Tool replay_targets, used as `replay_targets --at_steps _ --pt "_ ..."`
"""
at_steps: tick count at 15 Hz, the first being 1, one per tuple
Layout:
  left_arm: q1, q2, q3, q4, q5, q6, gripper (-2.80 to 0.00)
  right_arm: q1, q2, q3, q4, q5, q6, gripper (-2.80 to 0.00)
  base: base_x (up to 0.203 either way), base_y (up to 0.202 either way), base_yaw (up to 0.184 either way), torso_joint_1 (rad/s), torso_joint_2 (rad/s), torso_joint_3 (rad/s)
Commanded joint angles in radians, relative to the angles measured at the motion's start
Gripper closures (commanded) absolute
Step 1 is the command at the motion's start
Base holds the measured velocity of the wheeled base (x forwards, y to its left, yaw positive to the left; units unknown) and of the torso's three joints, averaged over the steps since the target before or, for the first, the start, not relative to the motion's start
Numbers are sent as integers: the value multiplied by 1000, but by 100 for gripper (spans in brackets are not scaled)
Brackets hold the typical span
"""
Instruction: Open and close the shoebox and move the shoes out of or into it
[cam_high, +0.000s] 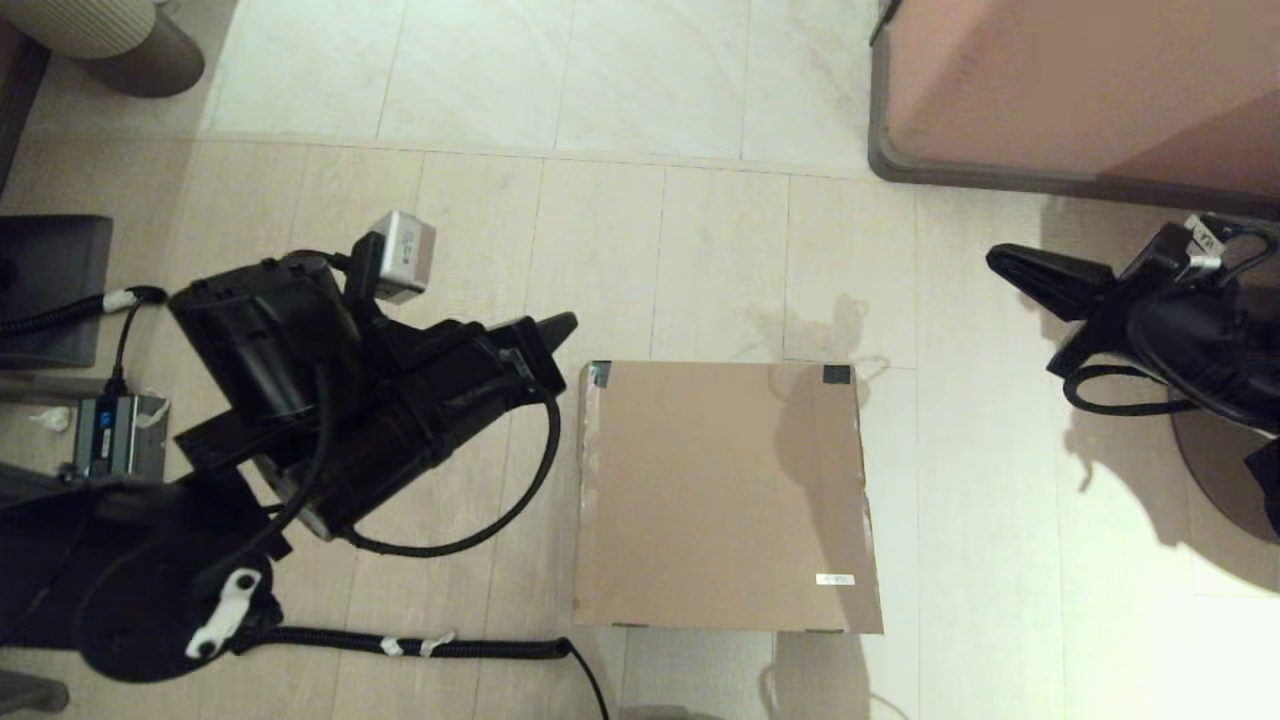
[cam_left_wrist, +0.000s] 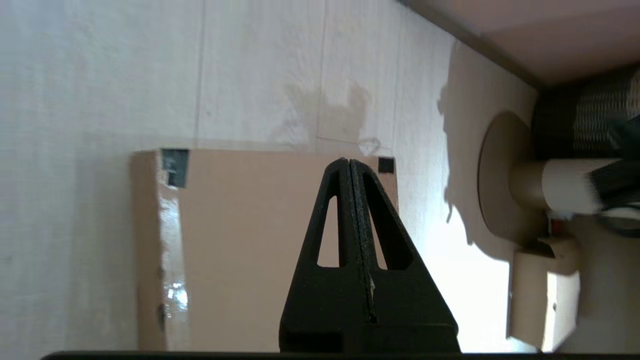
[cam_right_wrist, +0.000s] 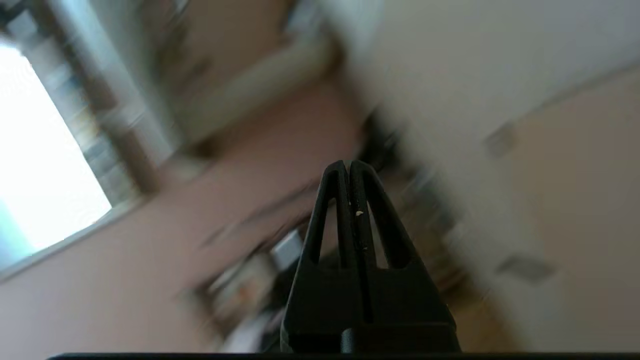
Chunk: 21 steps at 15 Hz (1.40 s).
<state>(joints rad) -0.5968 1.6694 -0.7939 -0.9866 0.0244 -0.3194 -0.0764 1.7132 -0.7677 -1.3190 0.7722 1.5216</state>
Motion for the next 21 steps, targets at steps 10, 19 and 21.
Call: replay_targets --at_steps 10,19,21 --pt "293 -293 354 11 159 176 0 246 -656 20 1158 -715 -1463 0 0 0 0 0 0 0" --pt "509 -848 709 348 93 196 0 253 -1369 631 1312 -893 -1612 0 0 0 0 0 0 0" --pt "513 -963 702 641 108 208 0 253 -1433 730 1325 -875 -1604 0 0 0 0 0 0 0"
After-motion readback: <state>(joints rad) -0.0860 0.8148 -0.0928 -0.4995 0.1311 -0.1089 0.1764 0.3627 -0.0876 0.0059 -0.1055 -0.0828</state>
